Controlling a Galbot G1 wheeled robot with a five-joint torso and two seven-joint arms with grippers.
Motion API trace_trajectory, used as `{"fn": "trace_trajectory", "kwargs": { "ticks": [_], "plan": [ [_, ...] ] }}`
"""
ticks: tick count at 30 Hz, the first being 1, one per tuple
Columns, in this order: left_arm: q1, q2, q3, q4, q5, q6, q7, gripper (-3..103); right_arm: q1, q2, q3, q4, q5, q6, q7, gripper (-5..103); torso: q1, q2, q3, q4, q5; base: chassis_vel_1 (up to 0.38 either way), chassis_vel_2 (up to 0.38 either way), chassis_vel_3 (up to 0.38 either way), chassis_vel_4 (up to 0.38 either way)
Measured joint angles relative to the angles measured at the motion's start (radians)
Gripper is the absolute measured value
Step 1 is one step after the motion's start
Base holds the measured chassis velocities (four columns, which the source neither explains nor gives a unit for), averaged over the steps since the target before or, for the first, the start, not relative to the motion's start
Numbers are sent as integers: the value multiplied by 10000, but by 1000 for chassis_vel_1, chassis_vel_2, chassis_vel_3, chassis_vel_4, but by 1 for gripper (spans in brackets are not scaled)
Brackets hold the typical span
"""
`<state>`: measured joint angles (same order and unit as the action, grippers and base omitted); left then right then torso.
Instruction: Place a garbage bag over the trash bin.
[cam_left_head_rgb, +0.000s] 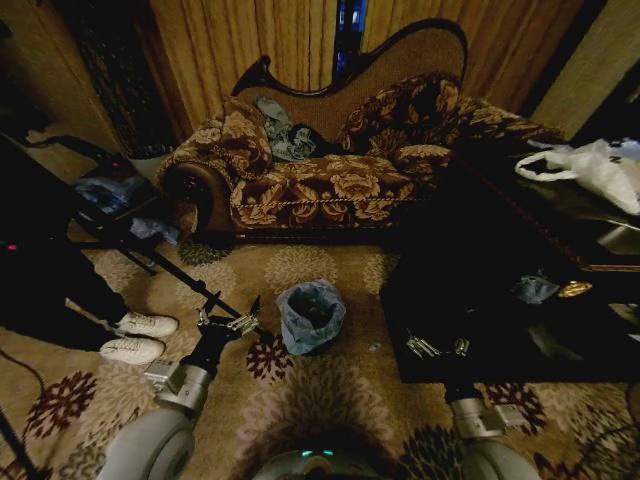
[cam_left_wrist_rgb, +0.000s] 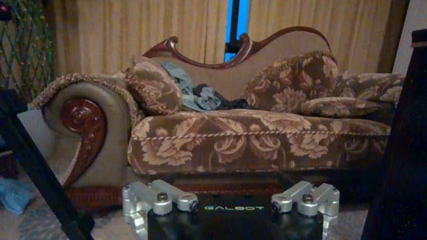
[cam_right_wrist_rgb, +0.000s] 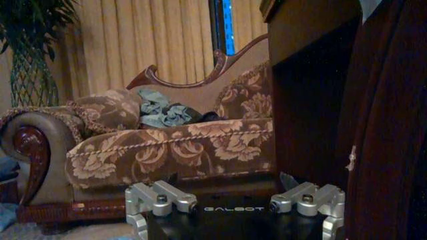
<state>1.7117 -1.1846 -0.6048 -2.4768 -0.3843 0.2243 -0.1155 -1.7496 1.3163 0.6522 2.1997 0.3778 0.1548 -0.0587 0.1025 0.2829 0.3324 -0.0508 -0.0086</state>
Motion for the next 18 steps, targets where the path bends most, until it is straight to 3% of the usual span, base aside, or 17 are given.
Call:
{"fn": "trace_trajectory", "kwargs": {
  "ticks": [18],
  "plan": [
    [0,0,0,0,0,0,0,100,0,0,0,0,0,0,0,100,0,0,0,0,0,0,0,0,0]
  ]
}}
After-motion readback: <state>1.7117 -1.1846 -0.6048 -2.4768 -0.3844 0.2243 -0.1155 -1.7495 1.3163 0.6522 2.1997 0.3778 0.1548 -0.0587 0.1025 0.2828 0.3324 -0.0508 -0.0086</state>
